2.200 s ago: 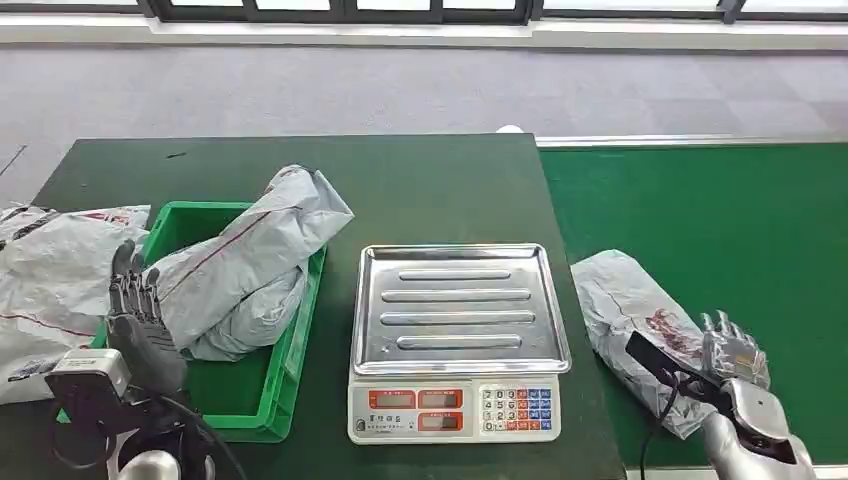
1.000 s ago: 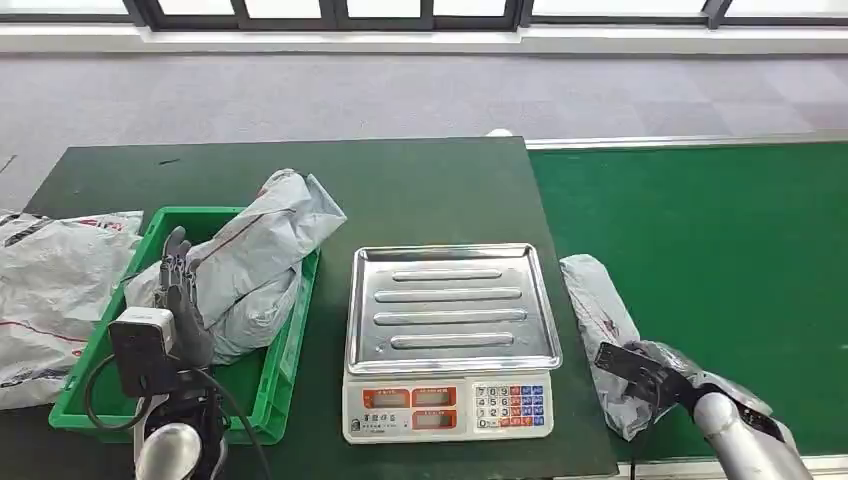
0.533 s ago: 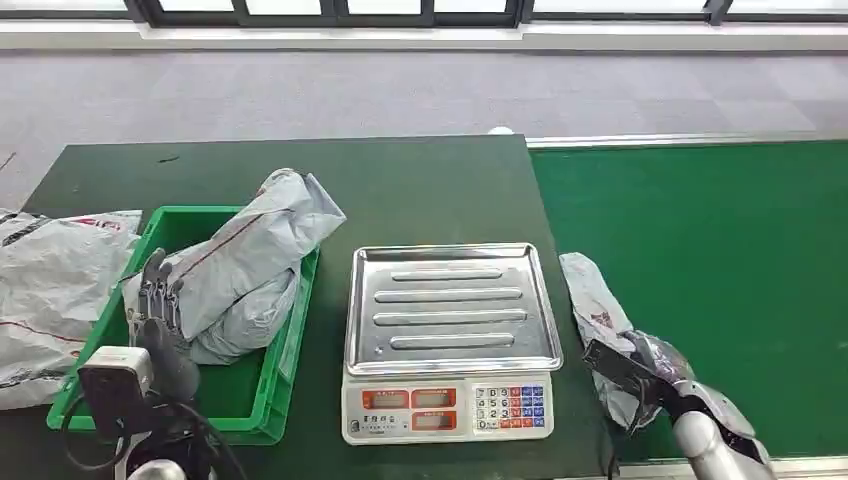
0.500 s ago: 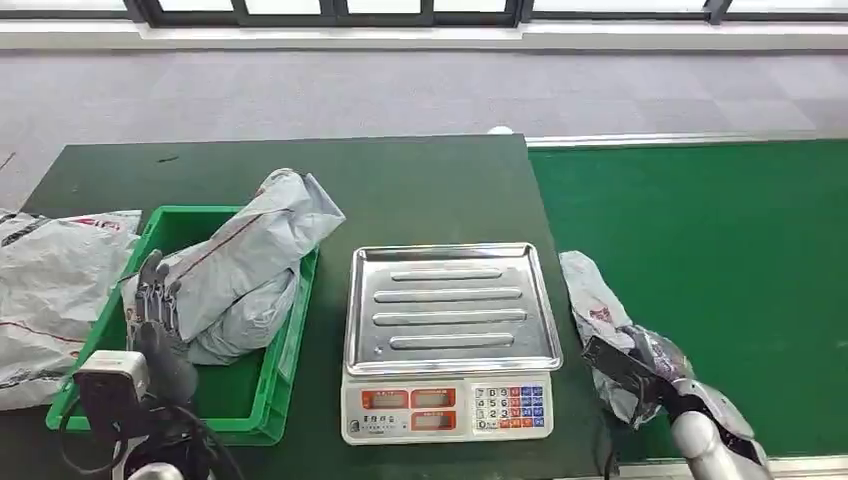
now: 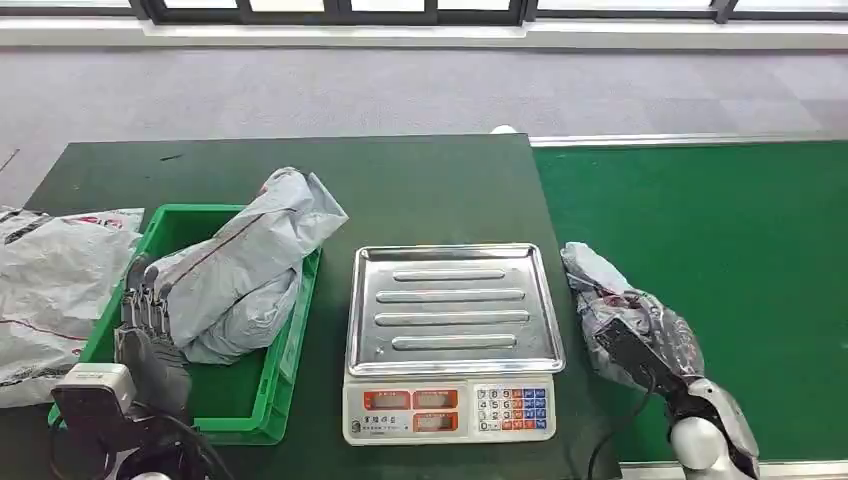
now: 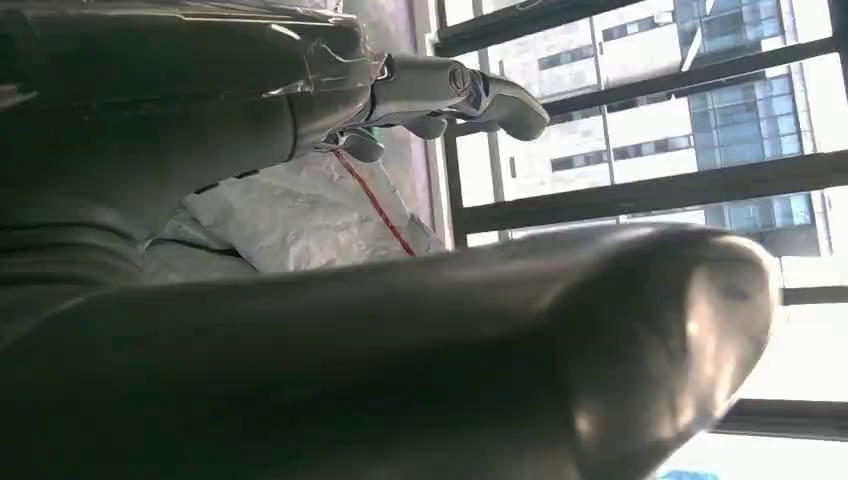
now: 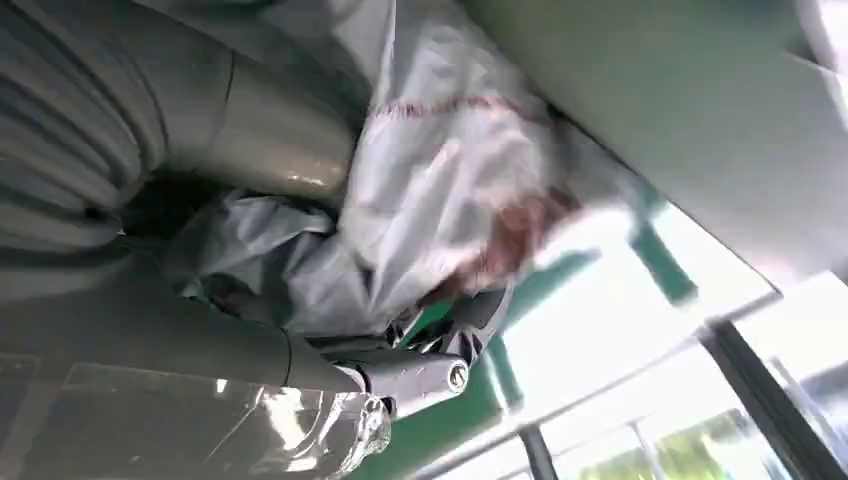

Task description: Moved the parcel from conveyor to table for the left to box.

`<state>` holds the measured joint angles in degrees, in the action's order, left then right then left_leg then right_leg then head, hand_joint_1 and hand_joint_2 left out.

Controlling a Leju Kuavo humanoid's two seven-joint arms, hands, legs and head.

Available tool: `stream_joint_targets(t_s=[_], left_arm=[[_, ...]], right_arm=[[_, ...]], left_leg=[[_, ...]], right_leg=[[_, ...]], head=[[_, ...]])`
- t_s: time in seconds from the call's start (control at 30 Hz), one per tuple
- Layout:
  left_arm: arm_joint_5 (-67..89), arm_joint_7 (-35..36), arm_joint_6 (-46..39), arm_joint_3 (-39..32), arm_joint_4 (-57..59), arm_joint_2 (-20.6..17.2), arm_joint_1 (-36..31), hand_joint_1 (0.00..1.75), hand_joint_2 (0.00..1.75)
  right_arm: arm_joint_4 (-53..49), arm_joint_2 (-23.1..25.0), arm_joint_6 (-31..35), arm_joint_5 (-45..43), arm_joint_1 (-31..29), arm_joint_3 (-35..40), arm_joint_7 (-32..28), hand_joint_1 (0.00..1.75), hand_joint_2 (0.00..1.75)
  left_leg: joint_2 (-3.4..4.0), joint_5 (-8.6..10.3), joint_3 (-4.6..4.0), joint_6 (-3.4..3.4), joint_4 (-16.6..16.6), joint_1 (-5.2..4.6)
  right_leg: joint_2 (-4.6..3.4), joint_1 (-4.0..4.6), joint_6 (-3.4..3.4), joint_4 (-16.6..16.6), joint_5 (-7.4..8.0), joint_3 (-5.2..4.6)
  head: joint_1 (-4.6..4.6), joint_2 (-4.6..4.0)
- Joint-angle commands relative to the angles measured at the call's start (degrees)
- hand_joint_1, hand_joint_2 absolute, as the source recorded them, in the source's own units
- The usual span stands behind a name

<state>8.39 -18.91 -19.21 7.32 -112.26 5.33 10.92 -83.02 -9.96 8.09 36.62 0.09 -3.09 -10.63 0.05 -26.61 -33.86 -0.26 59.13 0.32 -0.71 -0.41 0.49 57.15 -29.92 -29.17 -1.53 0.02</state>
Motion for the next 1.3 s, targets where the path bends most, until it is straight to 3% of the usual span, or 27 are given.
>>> stream_joint_targets(t_s=[0.03, 0.1, 0.27, 0.5, 0.83, 1.0, 1.07, 1.2, 1.3], left_arm=[[-0.7, -1.1, -0.2, -1.1, 3.9, 1.3, -2.8, 0.0, 0.0], [-0.9, -1.4, -0.5, -1.2, 4.1, 1.4, -2.9, 0.0, 0.0], [-1.0, -1.4, -0.5, -1.2, 4.0, 1.3, -2.8, 0.0, 0.0], [-1.6, -2.2, -1.5, -1.6, 3.1, 1.6, -1.5, 0.0, 0.0], [-1.9, -2.7, -1.8, -1.4, 3.0, 1.4, -1.1, 0.0, 0.0], [-2.2, -2.6, -1.2, -0.7, 4.8, 1.1, -3.2, 0.0, 0.0], [-2.9, -2.6, -0.5, 0.5, 7.4, 0.3, -5.1, 0.0, 0.0], [-4.3, -3.0, -0.5, 2.4, 10.7, -0.3, -8.2, 0.0, 0.0], [-4.5, -2.9, -0.4, 3.2, 11.3, -0.4, -9.1, 0.0, 0.0]], right_arm=[[-26.4, 10.4, 8.5, -11.2, 7.6, -7.8, -9.3, 1.75, 1.75], [-28.8, 11.1, 10.7, -12.4, 8.2, -7.5, -12.0, 1.75, 1.75], [-29.0, 11.3, 10.7, -12.4, 8.2, -7.2, -12.0, 1.75, 1.75], [-36.1, 12.8, 25.7, -9.2, 10.0, -5.1, -20.8, 1.75, 1.75], [-36.5, 12.1, 31.9, -3.4, 7.6, -0.9, -20.6, 1.75, 1.75], [-29.4, 10.0, 31.9, -2.6, 0.3, -0.4, -20.3, 1.75, 1.75], [-22.5, 7.0, 31.8, -2.7, -6.8, 3.2, -21.7, 1.75, 1.75], [-7.7, 5.5, 26.7, 0.2, -20.2, 11.6, -17.0, 1.75, 1.75], [-3.1, 5.7, 27.4, 0.9, -22.6, 14.5, -16.3, 1.75, 1.75]], left_leg=[[-0.23, 0.03, -0.05, -0.04, -0.1, -0.07], [-0.41, 0.03, -0.01, -0.04, -0.1, -0.08], [-0.29, 0.01, 0.07, -0.07, -0.2, -0.05], [-0.32, -0.01, 0.01, -0.07, -0.1, -0.07], [-0.18, 0.03, 0.11, -0.09, -0.2, -0.07], [-0.09, -0.01, 0.06, -0.06, -0.1, -0.05], [-0.01, 0.08, 0.15, -0.06, -0.3, -0.1], [0.24, 0.12, 0.19, -0.02, -0.2, -0.09], [0.22, 0.15, 0.18, -0.04, -0.1, -0.06]], right_leg=[[0.3, -0.07, -0.07, 0.0, -0.1, -0.03], [0.48, -0.08, -0.07, 0.0, -0.19, 0.0], [0.42, -0.06, -0.09, -0.1, -0.21, 0.07], [0.45, -0.09, -0.09, -0.1, -0.24, 0.01], [0.28, -0.08, -0.1, -0.2, -0.16, 0.09], [0.17, -0.06, -0.08, -0.1, -0.15, 0.04], [0.11, -0.1, -0.08, -0.2, -0.05, 0.09], [-0.13, -0.1, -0.06, -0.1, 0.05, 0.04], [-0.11, -0.06, -0.03, -0.1, 0.1, 0.13]], head=[[0.0, 0.0], [0.02, 0.0], [0.0, 0.0], [0.0, 0.0], [0.0, 0.0], [0.02, 0.0], [0.02, 0.0], [0.02, 0.0], [0.02, 0.0]])
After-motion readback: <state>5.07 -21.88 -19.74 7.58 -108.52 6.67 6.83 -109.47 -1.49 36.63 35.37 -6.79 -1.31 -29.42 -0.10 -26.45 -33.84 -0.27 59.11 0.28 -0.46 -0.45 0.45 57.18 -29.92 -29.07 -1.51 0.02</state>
